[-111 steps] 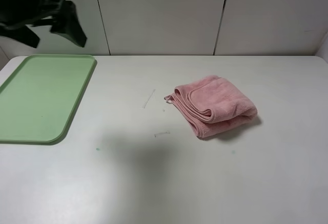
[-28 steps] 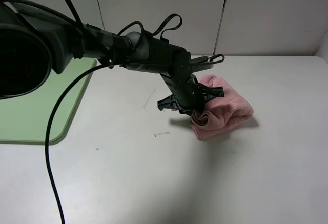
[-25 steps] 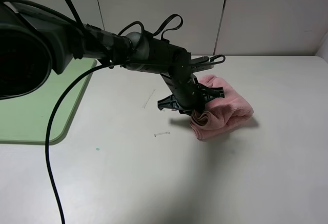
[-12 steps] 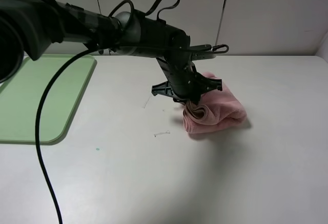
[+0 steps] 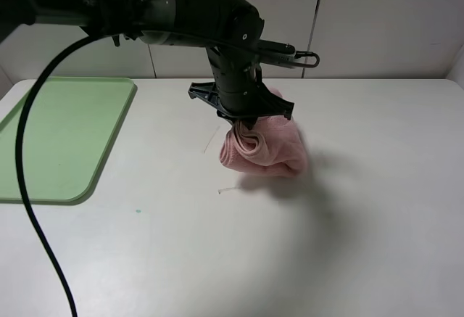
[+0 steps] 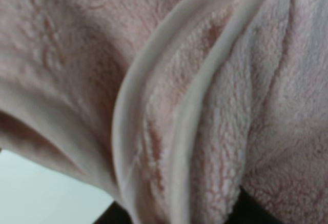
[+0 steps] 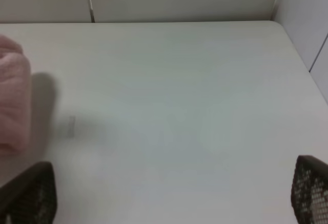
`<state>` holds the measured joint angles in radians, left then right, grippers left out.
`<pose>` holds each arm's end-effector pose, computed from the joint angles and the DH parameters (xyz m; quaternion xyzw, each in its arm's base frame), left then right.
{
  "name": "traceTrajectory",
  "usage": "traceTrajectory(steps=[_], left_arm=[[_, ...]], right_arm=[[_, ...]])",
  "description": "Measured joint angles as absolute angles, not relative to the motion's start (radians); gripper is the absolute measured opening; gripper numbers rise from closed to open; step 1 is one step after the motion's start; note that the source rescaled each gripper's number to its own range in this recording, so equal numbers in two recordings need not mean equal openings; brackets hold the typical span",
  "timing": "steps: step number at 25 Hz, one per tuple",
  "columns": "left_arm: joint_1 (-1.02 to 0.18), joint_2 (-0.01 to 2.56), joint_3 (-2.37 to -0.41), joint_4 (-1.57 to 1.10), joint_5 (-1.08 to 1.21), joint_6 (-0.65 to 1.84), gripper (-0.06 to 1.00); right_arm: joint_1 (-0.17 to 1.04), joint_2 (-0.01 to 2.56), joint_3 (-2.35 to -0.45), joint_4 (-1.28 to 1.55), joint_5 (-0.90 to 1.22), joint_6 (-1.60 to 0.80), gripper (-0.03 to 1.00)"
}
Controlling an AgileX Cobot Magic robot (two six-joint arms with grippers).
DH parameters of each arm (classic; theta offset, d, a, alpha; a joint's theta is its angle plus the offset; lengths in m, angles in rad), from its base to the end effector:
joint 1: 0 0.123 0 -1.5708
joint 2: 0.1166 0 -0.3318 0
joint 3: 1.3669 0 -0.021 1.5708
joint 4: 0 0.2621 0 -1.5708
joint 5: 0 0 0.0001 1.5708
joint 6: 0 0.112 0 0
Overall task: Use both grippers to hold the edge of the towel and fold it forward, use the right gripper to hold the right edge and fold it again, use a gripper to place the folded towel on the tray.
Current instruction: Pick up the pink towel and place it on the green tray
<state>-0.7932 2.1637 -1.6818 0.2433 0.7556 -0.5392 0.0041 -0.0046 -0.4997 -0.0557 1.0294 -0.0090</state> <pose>0.3729 -0.3524 0.1932 0.1914 0.9542 -0.0496 0.2246 -0.0225 -0.0054 0.2762 -0.0048 0.8434 -0.0292 0.5364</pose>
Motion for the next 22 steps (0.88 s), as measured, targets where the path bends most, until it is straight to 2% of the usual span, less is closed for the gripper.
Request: traceTrajectory(steps=[14,22], left_arm=[[-0.64,2.137,-1.682,0.155,0.856,-0.281,0.16],[-0.493,2.087,-1.677,0.131,0.86,-0.186,0.16]], right_arm=[[0.004,-0.005,-0.5,-0.056,1.029,-0.009,1.0],[0.004,-0.005,-0.5,-0.056,1.029,-0.009,1.0]])
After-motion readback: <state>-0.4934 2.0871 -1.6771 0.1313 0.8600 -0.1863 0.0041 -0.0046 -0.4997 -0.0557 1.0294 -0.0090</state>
